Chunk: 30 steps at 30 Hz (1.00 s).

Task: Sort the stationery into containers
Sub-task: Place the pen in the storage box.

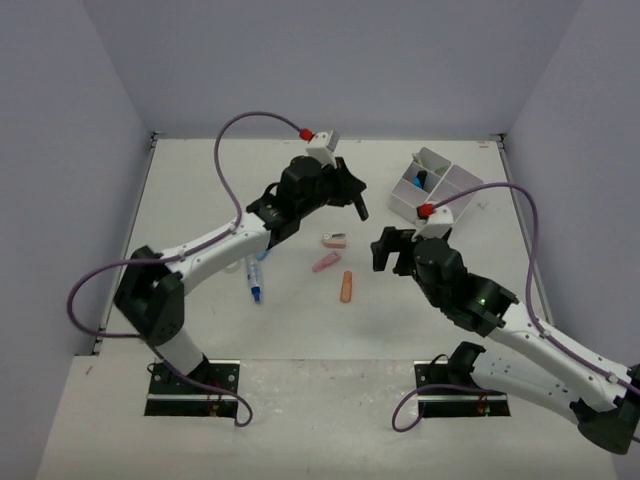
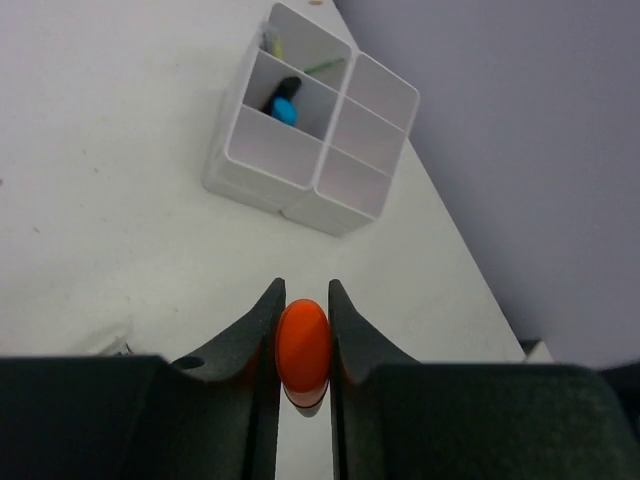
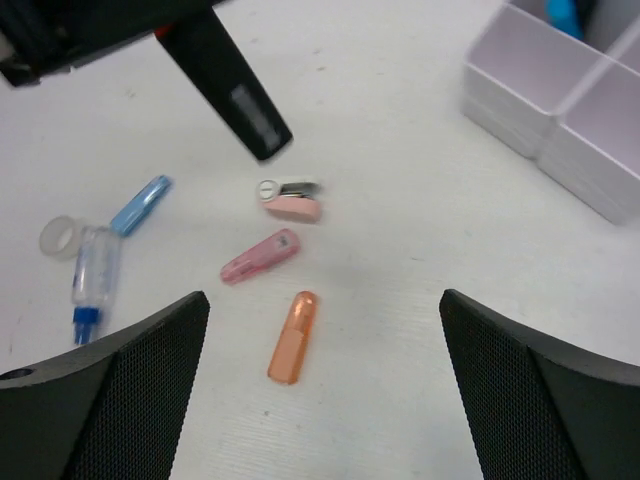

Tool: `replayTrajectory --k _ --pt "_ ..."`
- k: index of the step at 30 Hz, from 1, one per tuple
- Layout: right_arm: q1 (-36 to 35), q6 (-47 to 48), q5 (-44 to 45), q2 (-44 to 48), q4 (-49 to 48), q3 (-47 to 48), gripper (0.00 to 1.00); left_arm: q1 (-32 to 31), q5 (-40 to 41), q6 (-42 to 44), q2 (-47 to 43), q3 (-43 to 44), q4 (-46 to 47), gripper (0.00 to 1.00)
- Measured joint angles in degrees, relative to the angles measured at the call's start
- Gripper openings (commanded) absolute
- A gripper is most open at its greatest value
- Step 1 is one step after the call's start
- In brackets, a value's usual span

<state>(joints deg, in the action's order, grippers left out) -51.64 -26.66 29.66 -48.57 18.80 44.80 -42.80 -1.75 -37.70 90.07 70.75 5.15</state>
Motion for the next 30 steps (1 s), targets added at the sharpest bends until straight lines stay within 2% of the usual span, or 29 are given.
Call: replayTrajectory --k 3,7,10,12,30 --pt "3.1 -6.1 4.0 7.4 7.7 0.0 0.99 0.1 4.4 2.4 13.0 12.5 2.3 0.00" --pt "6.1 -8.0 5.1 18.2 12.5 0.2 0.99 0.1 7.3 4.9 32.6 32.8 5.9 0.00" --pt "7.2 -8.1 5.5 22.5 14.8 0.9 0.99 0.1 8.5 6.2 44.0 45.5 6.0 0.00" --pt "7.3 -8.1 5.4 23.2 16.2 1.4 0.99 0.1 9.0 6.8 48.8 50.5 6.3 0.00" --pt "7.4 -7.6 1.8 24.0 21.3 2.9 0.99 0.0 9.5 8.7 61.9 61.8 19.8 0.00"
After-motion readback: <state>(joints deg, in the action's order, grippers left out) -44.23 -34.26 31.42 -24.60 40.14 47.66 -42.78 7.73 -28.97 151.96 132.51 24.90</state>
